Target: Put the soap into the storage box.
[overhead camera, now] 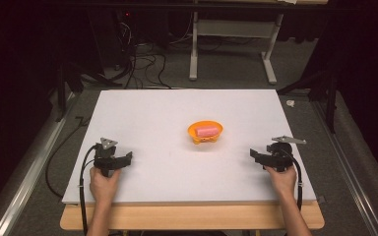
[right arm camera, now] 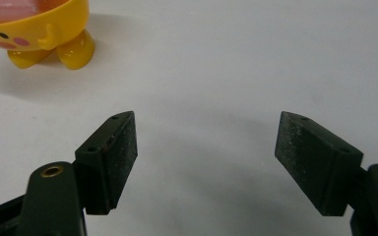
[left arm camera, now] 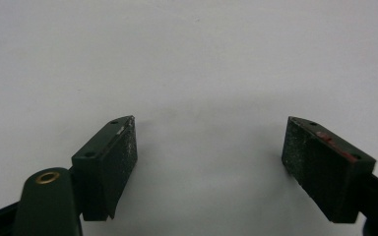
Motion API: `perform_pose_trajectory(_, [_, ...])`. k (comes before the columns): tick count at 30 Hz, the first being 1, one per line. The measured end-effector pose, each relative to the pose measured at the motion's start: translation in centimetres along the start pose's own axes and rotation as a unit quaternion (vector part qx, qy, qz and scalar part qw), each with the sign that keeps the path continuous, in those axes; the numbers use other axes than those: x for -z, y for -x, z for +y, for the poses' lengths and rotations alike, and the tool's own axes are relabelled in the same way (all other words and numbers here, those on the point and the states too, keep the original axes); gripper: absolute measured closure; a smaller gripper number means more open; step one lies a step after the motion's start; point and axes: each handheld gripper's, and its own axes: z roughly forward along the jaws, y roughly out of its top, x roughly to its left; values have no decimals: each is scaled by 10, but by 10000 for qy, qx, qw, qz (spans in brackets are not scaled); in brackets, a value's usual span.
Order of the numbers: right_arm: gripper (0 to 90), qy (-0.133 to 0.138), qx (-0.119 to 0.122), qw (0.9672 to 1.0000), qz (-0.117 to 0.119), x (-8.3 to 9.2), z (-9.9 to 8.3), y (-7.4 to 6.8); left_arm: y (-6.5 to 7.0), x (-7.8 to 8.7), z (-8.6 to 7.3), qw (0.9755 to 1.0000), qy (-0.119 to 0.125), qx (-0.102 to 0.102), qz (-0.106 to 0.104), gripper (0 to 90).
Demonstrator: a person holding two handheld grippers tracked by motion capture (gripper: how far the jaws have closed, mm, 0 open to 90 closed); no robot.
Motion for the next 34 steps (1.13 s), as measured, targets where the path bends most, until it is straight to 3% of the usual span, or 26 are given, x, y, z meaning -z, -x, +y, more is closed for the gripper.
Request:
perform_pose_trajectory(16, [245, -125, 103, 9997, -161, -12, -10, -3, 0, 0, 0, 10000, 1, 0, 1, 215])
perform_pose_trajectory(25, [236, -194, 451, 9977, -466, -18, -12, -12, 0, 0, 0, 10000, -1, 1, 2, 215])
perform_pose_trajectory(27, [229, -239, 652, 9957, -618, -20, -13, -17, 0, 0, 0, 10000, -1, 2, -1, 216])
perform_pose_trajectory(34, [229, -222, 610, 9961, -595, -20, -13, -16, 0, 0, 0, 10000, 1, 2, 2, 215])
